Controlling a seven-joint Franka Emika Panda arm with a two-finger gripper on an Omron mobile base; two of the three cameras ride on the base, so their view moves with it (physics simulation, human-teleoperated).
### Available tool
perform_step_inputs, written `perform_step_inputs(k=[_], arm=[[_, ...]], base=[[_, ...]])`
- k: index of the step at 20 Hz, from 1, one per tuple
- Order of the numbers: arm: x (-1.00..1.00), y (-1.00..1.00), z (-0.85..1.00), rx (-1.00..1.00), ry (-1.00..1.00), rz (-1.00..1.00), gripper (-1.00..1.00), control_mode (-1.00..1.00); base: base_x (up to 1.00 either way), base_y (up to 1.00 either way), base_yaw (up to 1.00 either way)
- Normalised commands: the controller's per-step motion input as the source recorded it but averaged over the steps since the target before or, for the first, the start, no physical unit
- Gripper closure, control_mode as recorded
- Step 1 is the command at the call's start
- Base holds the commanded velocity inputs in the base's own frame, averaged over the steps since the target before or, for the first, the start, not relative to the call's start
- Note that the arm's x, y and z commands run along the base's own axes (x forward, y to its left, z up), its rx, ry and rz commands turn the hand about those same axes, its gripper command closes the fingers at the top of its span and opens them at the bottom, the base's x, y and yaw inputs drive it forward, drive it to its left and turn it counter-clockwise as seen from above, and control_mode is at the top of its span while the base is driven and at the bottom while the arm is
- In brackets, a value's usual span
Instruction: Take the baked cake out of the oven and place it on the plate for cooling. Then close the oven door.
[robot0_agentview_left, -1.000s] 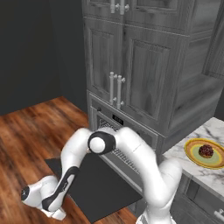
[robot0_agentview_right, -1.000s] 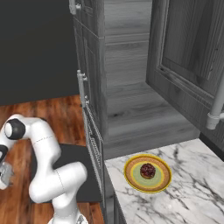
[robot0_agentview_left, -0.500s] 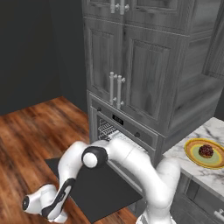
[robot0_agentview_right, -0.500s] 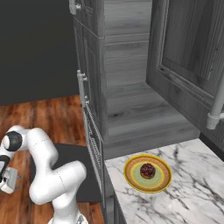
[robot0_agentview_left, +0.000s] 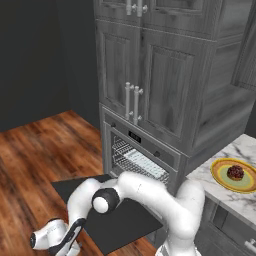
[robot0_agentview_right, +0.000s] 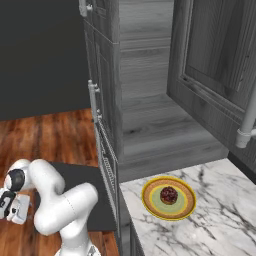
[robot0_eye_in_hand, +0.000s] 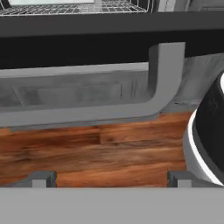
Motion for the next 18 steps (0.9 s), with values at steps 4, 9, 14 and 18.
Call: perform_step_inputs(k=[4, 9, 14, 18], arm=[[0.31, -0.04, -0.35, -0.17, -0.12, -0.21, -1.00, -1.00], [0.35, -0.11, -0.23, -0.15, -0.12, -0.25, -1.00, -1.00], [0.40, -0.07, -0.32, -0.18, -0.13, -0.25, -1.00, -1.00], [0.45, -0.29, -0.14, -0.17, -0.13, -0.25, -1.00, -1.00]], base=[[0.00, 0.00, 0.00], [0.00, 0.00, 0.00], [0.00, 0.00, 0.00], [0.00, 0.00, 0.00]])
